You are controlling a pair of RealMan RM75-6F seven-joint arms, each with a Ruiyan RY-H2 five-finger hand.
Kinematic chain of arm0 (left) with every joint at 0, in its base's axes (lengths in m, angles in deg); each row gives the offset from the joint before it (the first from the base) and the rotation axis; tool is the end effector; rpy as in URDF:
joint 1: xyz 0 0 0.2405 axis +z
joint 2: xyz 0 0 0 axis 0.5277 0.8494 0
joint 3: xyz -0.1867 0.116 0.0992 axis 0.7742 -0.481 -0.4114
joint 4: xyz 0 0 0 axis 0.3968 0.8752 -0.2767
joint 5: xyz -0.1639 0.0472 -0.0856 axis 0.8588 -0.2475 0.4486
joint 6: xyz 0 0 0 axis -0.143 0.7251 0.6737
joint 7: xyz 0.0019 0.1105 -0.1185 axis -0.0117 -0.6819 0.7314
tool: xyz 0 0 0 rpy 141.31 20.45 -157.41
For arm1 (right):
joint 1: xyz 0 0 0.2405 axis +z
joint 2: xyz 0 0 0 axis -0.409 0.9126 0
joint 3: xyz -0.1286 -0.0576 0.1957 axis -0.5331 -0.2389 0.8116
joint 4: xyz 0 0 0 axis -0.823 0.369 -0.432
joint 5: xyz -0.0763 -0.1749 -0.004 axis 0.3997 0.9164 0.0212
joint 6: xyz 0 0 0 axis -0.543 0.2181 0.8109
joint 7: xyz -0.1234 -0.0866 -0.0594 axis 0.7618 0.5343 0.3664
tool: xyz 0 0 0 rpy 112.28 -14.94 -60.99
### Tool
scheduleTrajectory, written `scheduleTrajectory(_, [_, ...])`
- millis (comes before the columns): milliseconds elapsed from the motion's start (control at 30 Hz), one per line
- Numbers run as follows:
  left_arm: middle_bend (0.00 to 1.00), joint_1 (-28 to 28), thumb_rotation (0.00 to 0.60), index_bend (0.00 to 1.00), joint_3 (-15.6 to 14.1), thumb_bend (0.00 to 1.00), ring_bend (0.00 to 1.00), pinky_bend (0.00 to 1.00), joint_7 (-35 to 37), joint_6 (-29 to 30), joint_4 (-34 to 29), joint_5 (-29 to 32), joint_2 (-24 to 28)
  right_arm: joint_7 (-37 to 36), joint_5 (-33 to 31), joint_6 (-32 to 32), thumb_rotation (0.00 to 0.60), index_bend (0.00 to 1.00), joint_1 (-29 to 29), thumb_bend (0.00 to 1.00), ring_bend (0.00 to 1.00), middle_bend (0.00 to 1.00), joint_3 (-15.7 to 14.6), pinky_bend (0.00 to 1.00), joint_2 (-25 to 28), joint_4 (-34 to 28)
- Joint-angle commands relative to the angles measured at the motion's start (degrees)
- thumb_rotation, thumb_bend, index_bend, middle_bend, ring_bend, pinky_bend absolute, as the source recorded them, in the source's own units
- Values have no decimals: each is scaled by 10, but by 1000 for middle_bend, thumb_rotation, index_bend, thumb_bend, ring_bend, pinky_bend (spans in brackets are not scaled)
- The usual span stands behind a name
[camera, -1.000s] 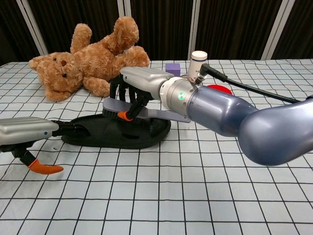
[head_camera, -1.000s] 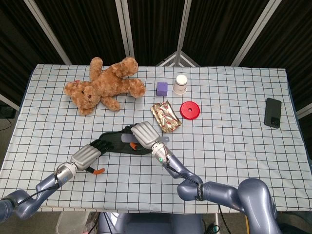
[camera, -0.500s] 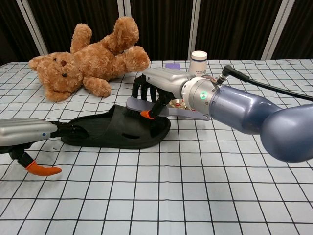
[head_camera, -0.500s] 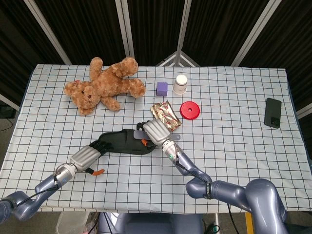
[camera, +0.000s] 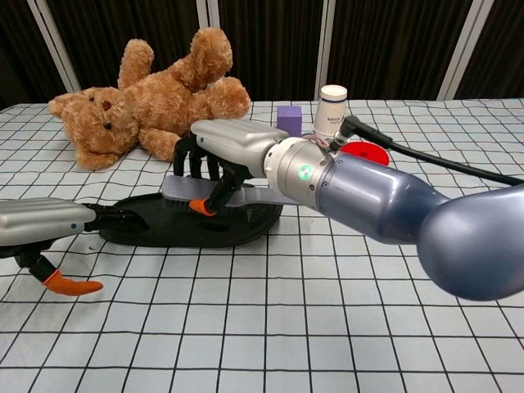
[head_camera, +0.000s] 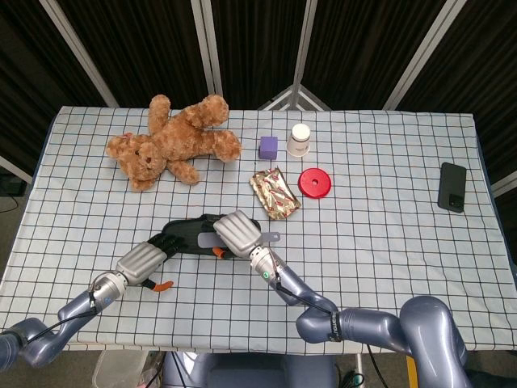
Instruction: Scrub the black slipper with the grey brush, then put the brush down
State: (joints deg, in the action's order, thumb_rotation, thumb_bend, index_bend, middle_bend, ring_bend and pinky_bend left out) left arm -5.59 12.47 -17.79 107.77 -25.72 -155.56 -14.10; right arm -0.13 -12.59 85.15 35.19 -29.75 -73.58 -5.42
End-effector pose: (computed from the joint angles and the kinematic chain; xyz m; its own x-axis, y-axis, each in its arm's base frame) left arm -0.2235 0.2858 -0.0061 0.5878 0.4859 0.6469 0.7873 -0.5275 -0.3192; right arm 0.0147 -0.3447 -0.0931 0.3215 -0.3091 0.8950 -0.7922 -0.6056 0.0754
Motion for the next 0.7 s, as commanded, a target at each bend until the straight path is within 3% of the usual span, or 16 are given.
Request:
scheduleTrajectory(33, [20,1,402,11,-1,448,32,66,-1,2,-2,0,2,9,-7,1,600,768,4,473,539,620,2,574,-8,-4])
scheduleTrajectory(467, [20,1,402,12,-4,448,32,66,0,5,-5,2,7,-7,-33,-16,600,768,0,473,539,620,-1,574,-23,65])
scheduleTrajectory(700, [20,3,402,12,-7,449,32,66,-1,9,-8,1,11,-23,-21,-13,600,768,-16,473,539,620,-6,574,13,74])
